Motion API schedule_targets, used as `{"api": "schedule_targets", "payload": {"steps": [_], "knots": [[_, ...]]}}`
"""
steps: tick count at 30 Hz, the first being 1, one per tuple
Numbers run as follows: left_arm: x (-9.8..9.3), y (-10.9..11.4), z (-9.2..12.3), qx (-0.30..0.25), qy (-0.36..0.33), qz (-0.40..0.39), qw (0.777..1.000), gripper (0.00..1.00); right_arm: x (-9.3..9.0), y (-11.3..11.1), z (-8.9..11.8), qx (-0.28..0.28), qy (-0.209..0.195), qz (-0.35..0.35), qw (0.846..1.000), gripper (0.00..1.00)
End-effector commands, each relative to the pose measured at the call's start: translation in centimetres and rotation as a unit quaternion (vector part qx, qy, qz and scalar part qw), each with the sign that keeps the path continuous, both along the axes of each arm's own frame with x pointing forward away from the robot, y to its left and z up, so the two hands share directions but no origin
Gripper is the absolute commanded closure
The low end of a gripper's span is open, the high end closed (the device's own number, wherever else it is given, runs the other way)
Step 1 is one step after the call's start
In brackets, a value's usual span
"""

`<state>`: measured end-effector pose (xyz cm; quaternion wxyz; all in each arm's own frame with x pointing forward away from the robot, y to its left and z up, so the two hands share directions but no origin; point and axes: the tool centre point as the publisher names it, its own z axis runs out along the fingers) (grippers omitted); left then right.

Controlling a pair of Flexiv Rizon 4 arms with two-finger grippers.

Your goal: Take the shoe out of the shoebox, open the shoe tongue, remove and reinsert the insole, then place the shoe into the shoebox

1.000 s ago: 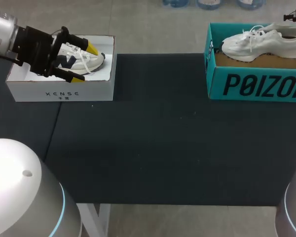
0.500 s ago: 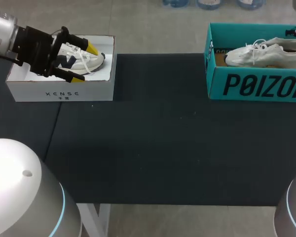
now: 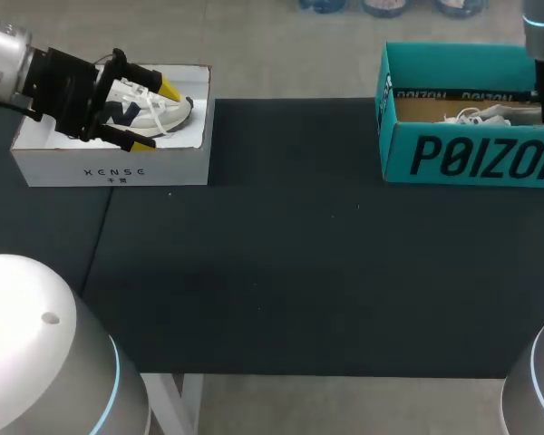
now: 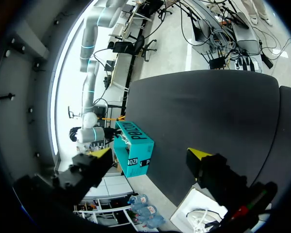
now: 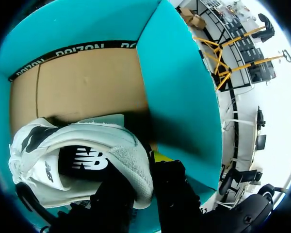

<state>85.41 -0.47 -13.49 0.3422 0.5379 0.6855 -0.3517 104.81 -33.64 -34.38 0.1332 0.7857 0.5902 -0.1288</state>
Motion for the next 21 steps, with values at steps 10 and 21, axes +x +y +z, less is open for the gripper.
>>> {"api": "schedule_targets", "payload": {"steps": [10, 21], "knots": [[0.0, 0.0, 0.0, 0.001, 0.0, 0.0, 1.0, 0.0, 1.0, -0.2, -2.4, -0.004, 0.009, -0.005, 1.0, 1.0], [0.0, 0.0, 0.0, 0.001, 0.0, 0.0, 1.0, 0.0, 0.5, 0.6, 2.1, -0.003, -0.006, 0.008, 1.0, 0.0]]}}
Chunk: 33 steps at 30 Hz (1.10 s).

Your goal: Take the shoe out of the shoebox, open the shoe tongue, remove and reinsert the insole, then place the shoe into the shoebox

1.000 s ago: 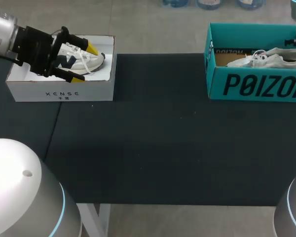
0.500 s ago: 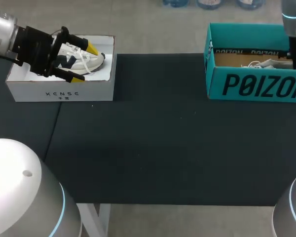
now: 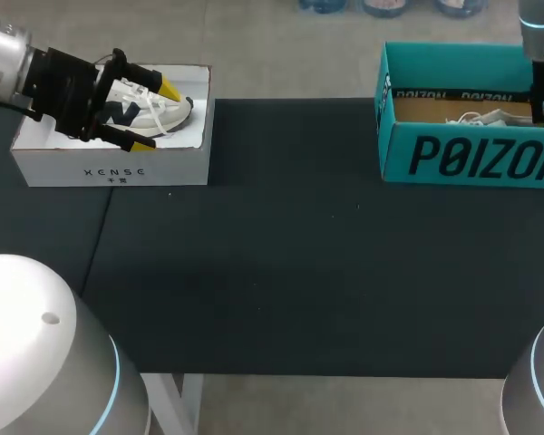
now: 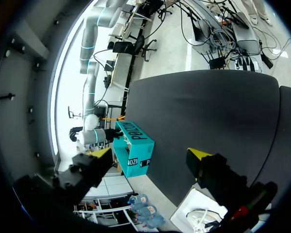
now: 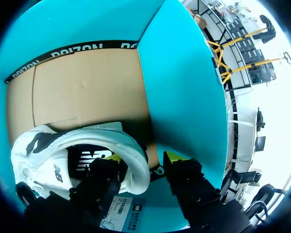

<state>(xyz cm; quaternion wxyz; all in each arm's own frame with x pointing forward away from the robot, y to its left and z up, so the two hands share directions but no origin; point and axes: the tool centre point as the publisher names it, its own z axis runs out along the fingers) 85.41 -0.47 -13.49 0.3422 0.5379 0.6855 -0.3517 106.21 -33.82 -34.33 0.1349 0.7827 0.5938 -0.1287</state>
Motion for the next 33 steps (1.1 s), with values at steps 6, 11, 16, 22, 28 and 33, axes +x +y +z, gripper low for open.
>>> {"api": "schedule_targets", "payload": {"steps": [6, 11, 16, 22, 28, 33], "knots": [[0.0, 0.0, 0.0, 0.001, 0.0, 0.0, 1.0, 0.0, -1.2, 2.8, 6.3, 0.023, -0.019, 0.01, 1.0, 0.0], [0.0, 0.0, 0.0, 0.001, 0.0, 0.0, 1.0, 0.0, -1.6, 3.9, 10.1, 0.077, -0.017, 0.001, 0.997, 0.0], [0.0, 0.0, 0.0, 0.001, 0.0, 0.0, 1.0, 0.0, -3.5, 4.9, 13.9, 0.121, -0.041, 0.031, 0.991, 0.0], [0.0, 0.0, 0.0, 0.001, 0.0, 0.0, 1.0, 0.0, -5.9, 5.4, 16.9, 0.134, -0.074, 0.083, 0.985, 0.0], [0.0, 0.0, 0.0, 0.001, 0.0, 0.0, 1.0, 0.0, -7.4, 5.9, 17.9, 0.122, -0.077, 0.121, 0.982, 0.0], [0.0, 0.0, 0.0, 0.001, 0.0, 0.0, 1.0, 0.0, -7.4, 5.9, 17.9, 0.122, -0.077, 0.121, 0.982, 0.0]]}}
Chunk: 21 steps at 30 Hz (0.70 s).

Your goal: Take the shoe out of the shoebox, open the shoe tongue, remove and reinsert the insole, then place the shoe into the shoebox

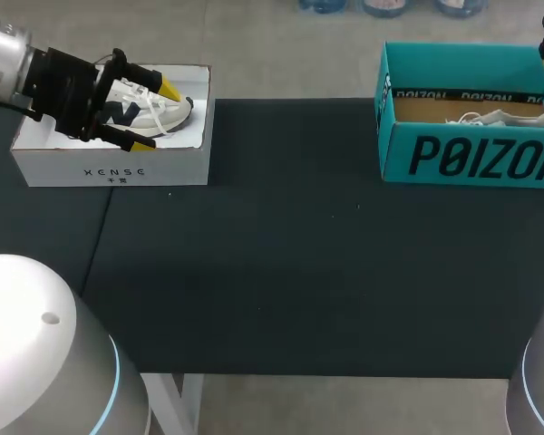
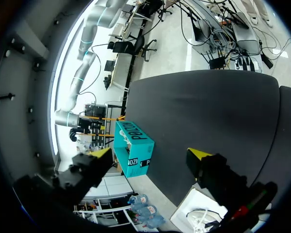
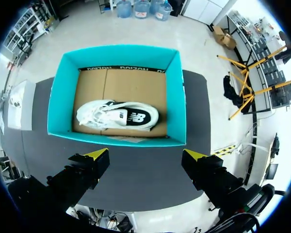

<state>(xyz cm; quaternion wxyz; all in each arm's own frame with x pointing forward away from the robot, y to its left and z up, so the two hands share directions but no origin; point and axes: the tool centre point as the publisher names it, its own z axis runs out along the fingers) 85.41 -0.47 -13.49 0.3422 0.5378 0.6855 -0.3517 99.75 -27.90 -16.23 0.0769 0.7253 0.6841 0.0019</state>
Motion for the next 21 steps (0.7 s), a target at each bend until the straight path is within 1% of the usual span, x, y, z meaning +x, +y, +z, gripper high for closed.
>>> {"api": "schedule_targets", "payload": {"steps": [1, 3, 4, 6, 9, 11, 13, 16, 18, 19, 21], "knots": [[0.0, -0.1, 0.0, 0.001, 0.0, 0.0, 1.0, 0.0, -0.9, 0.0, -0.2, -0.002, -0.03, 0.002, 1.0, 0.0], [0.0, -0.1, 0.0, 0.001, 0.0, 0.0, 1.0, 0.0, -0.9, 0.0, -0.2, -0.002, -0.03, 0.002, 1.0, 0.0], [0.3, 0.4, 0.1, 0.013, -0.014, -0.009, 1.0, 0.0, -0.9, 0.0, -0.2, -0.002, -0.03, 0.002, 1.0, 0.0], [1.5, 1.7, 0.2, 0.032, -0.037, 0.009, 0.999, 0.0, -0.9, 0.0, -0.2, -0.002, -0.03, 0.002, 1.0, 0.0], [3.4, 3.7, 0.4, 0.032, -0.051, -0.037, 0.998, 0.0, -0.9, 0.0, -0.2, -0.002, -0.03, 0.002, 1.0, 0.0], [5.3, 5.2, 0.3, 0.078, -0.072, -0.058, 0.993, 0.0, -0.9, 0.0, -0.2, -0.002, -0.03, 0.002, 1.0, 0.0], [7.0, 6.5, 0.3, 0.107, -0.077, -0.08, 0.988, 0.0, -0.9, 0.0, -0.2, -0.002, -0.03, 0.002, 1.0, 0.0], [9.3, 7.7, 0.5, 0.17, -0.081, -0.092, 0.978, 0.0, -0.9, 0.0, -0.2, -0.002, -0.03, 0.002, 1.0, 0.0], [10.7, 8.3, 0.5, 0.185, -0.079, -0.102, 0.974, 0.0, -0.9, 0.0, -0.2, -0.002, -0.03, 0.002, 1.0, 0.0], [11.6, 8.6, 0.5, 0.201, -0.08, -0.104, 0.971, 0.0, -0.9, 0.0, -0.2, -0.002, -0.03, 0.002, 1.0, 0.0], [12.6, 8.8, 0.5, 0.216, -0.074, -0.107, 0.968, 0.0, -0.9, 0.0, -0.2, -0.002, -0.03, 0.002, 1.0, 0.0]]}}
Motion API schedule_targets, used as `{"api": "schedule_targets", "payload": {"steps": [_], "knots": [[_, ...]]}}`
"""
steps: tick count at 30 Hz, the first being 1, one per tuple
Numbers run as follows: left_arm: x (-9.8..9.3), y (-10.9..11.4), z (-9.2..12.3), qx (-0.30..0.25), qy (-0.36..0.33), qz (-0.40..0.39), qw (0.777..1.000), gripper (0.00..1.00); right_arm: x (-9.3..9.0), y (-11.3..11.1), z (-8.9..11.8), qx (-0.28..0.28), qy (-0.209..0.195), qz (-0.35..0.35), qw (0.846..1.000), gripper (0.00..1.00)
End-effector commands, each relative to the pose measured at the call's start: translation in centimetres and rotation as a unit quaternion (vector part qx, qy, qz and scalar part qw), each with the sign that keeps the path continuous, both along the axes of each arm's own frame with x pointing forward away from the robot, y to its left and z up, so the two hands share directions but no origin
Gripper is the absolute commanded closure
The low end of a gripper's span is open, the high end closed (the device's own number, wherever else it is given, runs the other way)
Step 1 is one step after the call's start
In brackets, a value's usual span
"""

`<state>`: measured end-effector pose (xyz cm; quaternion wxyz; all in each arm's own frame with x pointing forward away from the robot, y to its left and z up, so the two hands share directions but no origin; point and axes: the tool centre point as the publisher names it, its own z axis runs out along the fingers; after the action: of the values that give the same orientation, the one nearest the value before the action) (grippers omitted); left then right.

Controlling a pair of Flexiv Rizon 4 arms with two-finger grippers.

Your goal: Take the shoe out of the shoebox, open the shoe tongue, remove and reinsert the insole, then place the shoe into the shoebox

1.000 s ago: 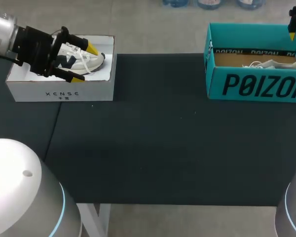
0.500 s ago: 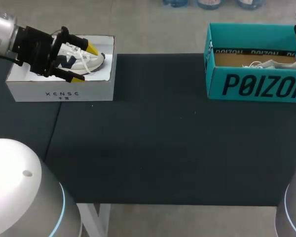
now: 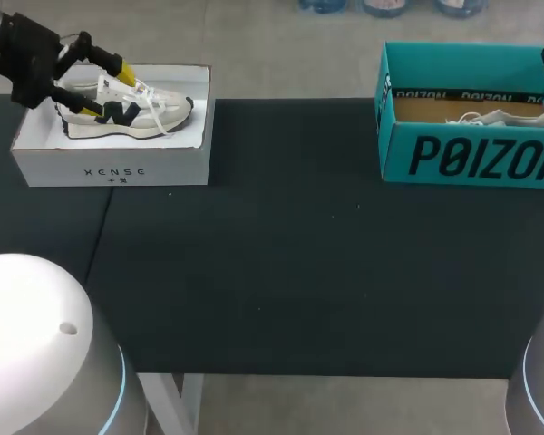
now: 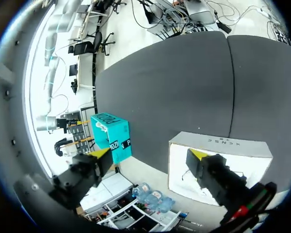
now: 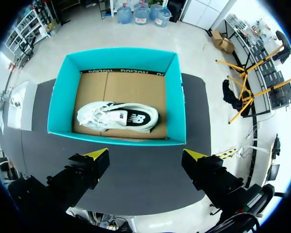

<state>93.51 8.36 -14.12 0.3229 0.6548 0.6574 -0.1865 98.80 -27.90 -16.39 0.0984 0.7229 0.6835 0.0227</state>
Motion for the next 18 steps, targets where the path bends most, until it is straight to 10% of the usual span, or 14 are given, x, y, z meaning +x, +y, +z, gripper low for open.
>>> {"api": "schedule_targets", "payload": {"steps": [1, 11, 18], "knots": [[5.1, 0.2, 1.0, 0.083, 0.063, -0.043, 0.994, 0.0, 0.1, 0.0, 0.0, 0.0, 0.0, 0.0, 1.0, 0.0], [11.5, 4.4, -0.1, 0.142, 0.122, 0.074, 0.979, 0.0, 0.1, 0.0, 0.0, 0.0, 0.0, 0.0, 1.0, 0.0], [12.4, 5.8, -1.0, 0.111, 0.192, 0.215, 0.951, 0.0, 0.1, 0.0, 0.0, 0.0, 0.0, 0.0, 1.0, 0.0]]}}
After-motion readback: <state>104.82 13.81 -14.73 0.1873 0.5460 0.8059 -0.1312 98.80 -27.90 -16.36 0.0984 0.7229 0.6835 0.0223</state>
